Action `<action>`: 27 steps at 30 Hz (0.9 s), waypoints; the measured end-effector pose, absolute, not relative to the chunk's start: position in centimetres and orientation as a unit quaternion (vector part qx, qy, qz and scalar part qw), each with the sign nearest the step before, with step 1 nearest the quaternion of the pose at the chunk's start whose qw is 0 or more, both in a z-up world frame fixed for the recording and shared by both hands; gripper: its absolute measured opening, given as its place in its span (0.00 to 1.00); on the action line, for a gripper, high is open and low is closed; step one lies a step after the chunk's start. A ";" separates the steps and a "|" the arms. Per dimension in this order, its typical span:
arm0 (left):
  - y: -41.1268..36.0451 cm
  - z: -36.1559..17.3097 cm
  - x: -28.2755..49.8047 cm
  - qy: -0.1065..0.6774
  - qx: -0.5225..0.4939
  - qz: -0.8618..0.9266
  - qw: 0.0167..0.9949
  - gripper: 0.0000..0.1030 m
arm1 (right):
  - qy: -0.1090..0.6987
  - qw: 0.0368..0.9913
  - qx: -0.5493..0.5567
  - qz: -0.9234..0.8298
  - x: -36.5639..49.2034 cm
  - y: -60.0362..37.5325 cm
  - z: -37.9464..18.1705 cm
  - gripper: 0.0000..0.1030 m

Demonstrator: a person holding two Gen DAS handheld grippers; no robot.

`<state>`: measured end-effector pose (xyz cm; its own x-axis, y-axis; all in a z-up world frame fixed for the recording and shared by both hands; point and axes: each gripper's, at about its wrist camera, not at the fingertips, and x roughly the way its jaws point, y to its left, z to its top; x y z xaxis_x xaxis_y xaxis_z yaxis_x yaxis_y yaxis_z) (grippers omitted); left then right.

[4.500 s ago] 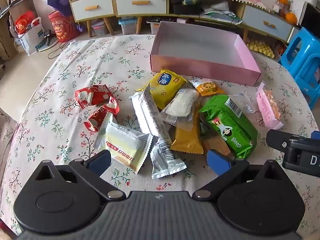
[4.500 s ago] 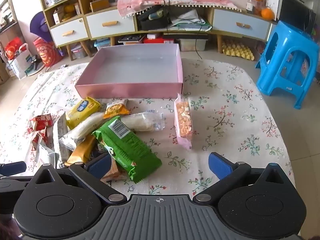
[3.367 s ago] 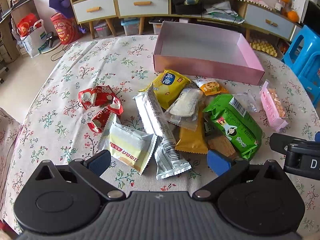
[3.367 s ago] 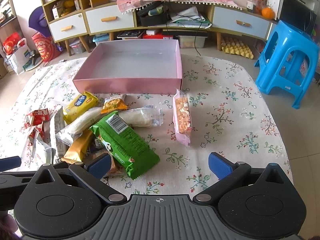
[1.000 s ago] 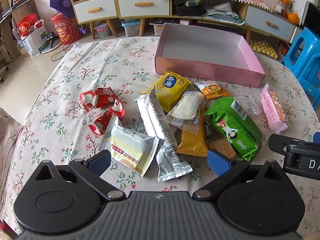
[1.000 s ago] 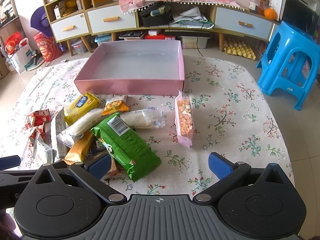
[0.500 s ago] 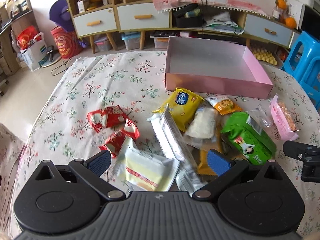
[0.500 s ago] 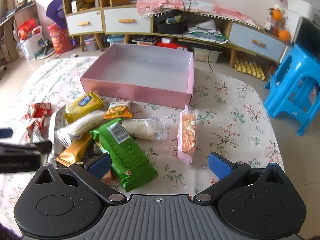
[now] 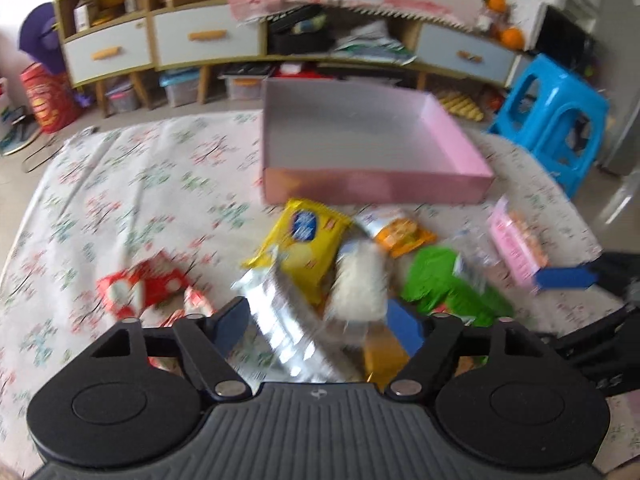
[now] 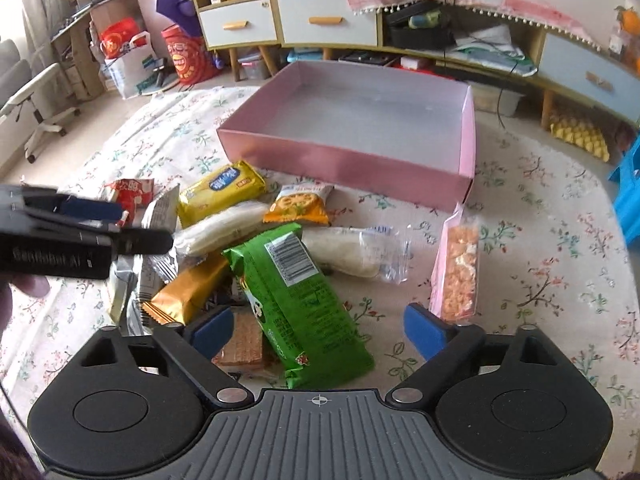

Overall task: Organize snacks
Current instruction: 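Grasp the clear rice-cake bag with the left gripper while the right grasps the green biscuit pack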

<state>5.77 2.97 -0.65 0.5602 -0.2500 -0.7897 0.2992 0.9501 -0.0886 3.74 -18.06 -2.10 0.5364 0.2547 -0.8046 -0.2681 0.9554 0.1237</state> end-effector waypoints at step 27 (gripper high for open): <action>0.9 -3.5 10.8 0.527 -0.032 -0.176 0.831 0.39 | 0.471 0.866 0.006 0.168 5.8 -17.4 -4.9 0.57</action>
<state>10.76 0.91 -3.53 0.3824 -0.3258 -0.8646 0.2587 0.9361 -0.2383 5.81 -17.37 -4.86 0.4993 0.2968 -0.8140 -0.2857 0.9433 0.1687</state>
